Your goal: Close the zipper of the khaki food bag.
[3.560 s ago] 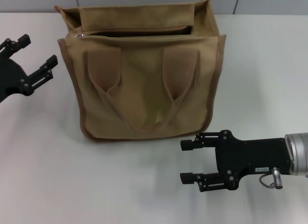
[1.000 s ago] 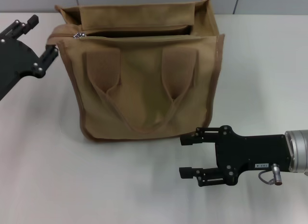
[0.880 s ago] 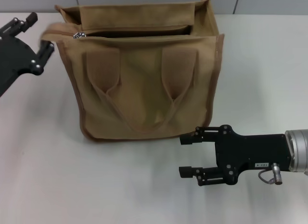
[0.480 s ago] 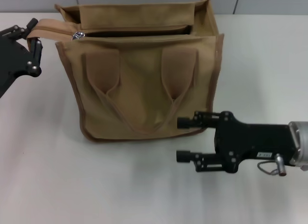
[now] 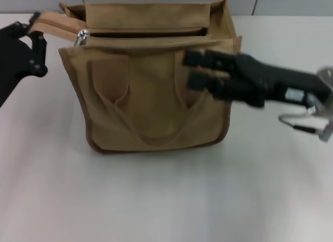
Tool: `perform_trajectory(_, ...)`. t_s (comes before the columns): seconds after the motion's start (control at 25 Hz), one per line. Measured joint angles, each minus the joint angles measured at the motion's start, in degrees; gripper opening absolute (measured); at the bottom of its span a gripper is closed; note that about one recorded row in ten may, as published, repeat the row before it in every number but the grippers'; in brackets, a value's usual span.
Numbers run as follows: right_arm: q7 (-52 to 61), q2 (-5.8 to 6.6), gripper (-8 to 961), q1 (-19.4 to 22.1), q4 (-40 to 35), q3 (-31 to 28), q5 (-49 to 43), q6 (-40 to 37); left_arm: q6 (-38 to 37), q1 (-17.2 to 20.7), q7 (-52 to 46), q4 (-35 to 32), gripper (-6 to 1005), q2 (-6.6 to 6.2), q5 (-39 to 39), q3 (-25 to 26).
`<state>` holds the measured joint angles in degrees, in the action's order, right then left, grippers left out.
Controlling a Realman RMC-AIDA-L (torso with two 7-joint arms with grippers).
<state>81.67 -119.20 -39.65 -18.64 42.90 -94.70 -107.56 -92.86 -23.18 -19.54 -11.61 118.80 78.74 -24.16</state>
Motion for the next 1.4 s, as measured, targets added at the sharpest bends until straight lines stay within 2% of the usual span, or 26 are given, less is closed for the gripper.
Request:
perform_trajectory(0.08,8.3,-0.01,728,-4.6,-1.0,-0.1,2.0,2.0,-1.7,-0.4,-1.3,0.2,19,0.04,-0.6,0.0)
perform_trajectory(0.2,10.6,-0.03,728,-5.6,-1.0,0.0,2.7,3.2,-2.0,-0.5,-1.4,0.2,19,0.03,-0.7,0.0)
perform_trajectory(0.32,21.4,-0.13,728,-11.4,-0.9,0.7,4.1,11.7,-3.0,-1.2,-1.4,0.5,20,0.02,-0.7,0.0)
perform_trajectory(0.36,21.4,-0.13,728,-11.4,-0.9,0.7,4.1,11.7,-3.0,-1.2,-1.4,0.5,20,0.02,-0.7,0.0)
perform_trajectory(0.4,24.1,-0.20,728,-13.4,-0.8,2.4,4.0,15.5,-3.0,-1.4,-1.4,0.6,20,0.02,-0.8,0.0)
perform_trajectory(0.48,26.6,-0.27,728,-14.9,-0.8,4.9,4.0,19.1,-3.0,-1.9,-1.4,1.0,20,0.02,-1.0,0.0)
perform_trajectory(0.6,29.7,-0.34,728,-16.5,-0.7,7.5,4.1,22.9,-3.0,-2.3,-1.5,1.1,20,0.02,-1.9,0.0)
perform_trajectory(1.0,38.6,-0.42,727,-19.1,-1.2,15.0,4.1,28.1,-3.0,-3.2,-2.7,1.2,21,0.02,-2.2,0.0)
perform_trajectory(1.4,42.7,-0.42,727,-21.1,-1.2,17.7,3.7,32.0,-4.2,-3.6,-3.6,1.2,22,0.03,-2.2,-0.1)
